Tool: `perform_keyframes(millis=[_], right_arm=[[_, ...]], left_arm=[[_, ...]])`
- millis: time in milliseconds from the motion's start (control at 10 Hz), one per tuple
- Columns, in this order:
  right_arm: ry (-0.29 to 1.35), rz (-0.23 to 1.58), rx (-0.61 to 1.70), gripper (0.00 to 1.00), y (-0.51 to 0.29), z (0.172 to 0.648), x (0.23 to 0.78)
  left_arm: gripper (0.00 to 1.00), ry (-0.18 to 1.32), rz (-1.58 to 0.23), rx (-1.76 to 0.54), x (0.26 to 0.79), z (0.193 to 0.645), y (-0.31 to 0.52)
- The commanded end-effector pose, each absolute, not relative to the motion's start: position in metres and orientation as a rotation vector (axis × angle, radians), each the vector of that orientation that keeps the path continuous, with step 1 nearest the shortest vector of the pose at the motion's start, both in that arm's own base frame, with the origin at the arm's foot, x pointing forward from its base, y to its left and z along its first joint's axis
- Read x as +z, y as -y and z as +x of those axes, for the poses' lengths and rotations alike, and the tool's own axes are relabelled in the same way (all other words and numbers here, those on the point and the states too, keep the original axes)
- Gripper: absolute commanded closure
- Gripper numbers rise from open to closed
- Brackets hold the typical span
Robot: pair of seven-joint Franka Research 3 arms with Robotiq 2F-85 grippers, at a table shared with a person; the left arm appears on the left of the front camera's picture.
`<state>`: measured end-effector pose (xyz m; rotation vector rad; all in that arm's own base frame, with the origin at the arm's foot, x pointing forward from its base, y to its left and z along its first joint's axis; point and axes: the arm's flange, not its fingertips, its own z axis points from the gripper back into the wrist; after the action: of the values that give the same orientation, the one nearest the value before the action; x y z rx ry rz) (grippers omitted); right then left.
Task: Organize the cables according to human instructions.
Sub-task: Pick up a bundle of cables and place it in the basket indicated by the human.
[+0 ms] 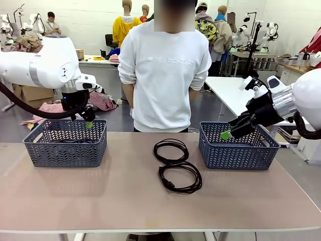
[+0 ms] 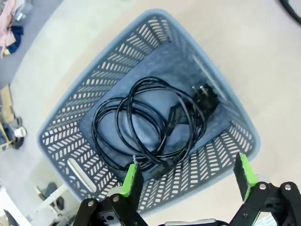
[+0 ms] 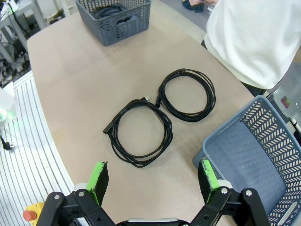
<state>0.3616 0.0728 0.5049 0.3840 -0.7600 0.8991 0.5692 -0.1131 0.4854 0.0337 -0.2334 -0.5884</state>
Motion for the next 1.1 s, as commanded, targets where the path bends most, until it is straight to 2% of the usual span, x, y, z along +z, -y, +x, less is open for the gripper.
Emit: perform_keyframes(millis=[0, 500, 1000], right_arm=[[0.769, 0.406, 0.899, 0.0, -0.073, 0.363, 0.504], [0.769, 0.406, 0.899, 0.0, -0.073, 0.363, 0.504], [0.769, 0.406, 0.899, 0.0, -0.073, 0.363, 0.504]], left_arm=[[0.0, 0.313, -0.008, -0.678, 0.494, 0.547, 0.136], [0.0, 0.375, -0.159, -0.861, 0.489, 0.481, 0.185], [0.0, 0.385, -0.203, -0.972, 0.464, 0.43, 0.206]])
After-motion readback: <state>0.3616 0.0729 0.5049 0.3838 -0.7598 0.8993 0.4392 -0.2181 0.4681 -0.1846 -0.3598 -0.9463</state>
